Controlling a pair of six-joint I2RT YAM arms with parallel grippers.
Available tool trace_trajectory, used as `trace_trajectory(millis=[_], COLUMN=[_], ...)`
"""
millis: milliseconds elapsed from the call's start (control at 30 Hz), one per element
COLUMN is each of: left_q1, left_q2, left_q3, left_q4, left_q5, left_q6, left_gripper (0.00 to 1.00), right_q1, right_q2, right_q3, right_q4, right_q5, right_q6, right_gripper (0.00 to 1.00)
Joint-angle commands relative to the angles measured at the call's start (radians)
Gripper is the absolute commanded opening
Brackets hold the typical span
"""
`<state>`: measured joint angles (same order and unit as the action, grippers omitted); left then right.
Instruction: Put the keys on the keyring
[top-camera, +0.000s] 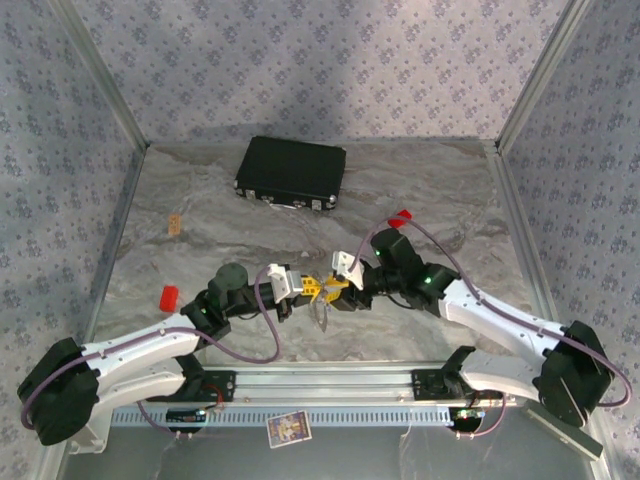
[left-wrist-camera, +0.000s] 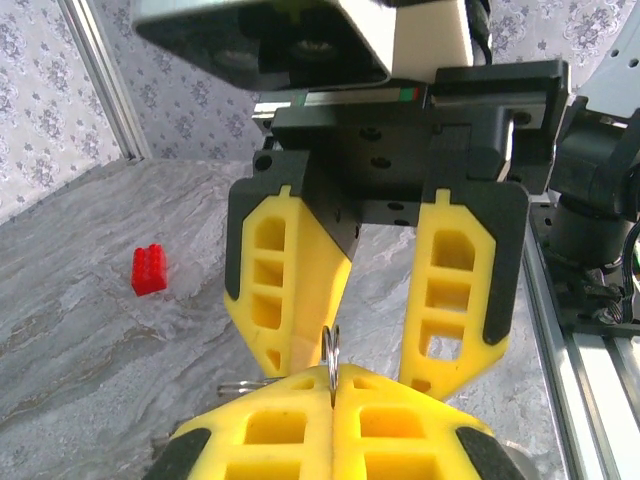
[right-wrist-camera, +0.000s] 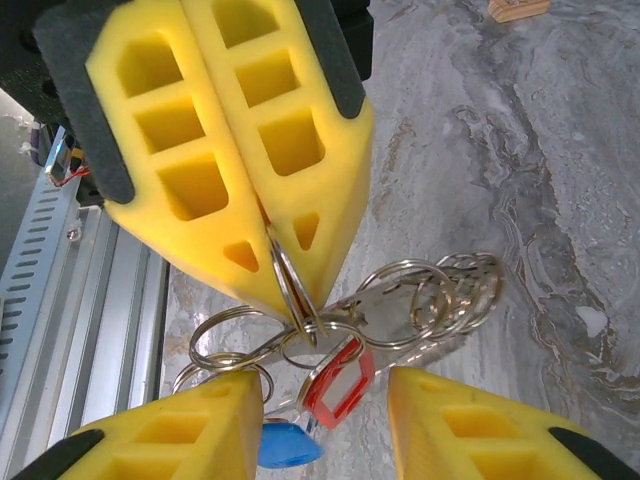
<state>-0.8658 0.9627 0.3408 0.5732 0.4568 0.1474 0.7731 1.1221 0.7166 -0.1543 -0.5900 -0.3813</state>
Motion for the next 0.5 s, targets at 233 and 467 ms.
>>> trace_trajectory(millis=[233,467], left_q1=[0.004,0.004], left_q2=[-0.031,-0.037], left_q3=[0.007,0.016], left_q4=[0.079,0.034], left_q5=[0.022,-0.008], left_q6=[-0.011,0.004], left_gripper=[0.0,0.0], right_q1=[0.02,0.019], right_q2=[0.051,0.005], right_q3=[0.001,0.014], right_q4=[0.076,0.021], right_q5=[0.083,0.112], right_q6=[0.012,-0.013], right_gripper=[0.35,0.16])
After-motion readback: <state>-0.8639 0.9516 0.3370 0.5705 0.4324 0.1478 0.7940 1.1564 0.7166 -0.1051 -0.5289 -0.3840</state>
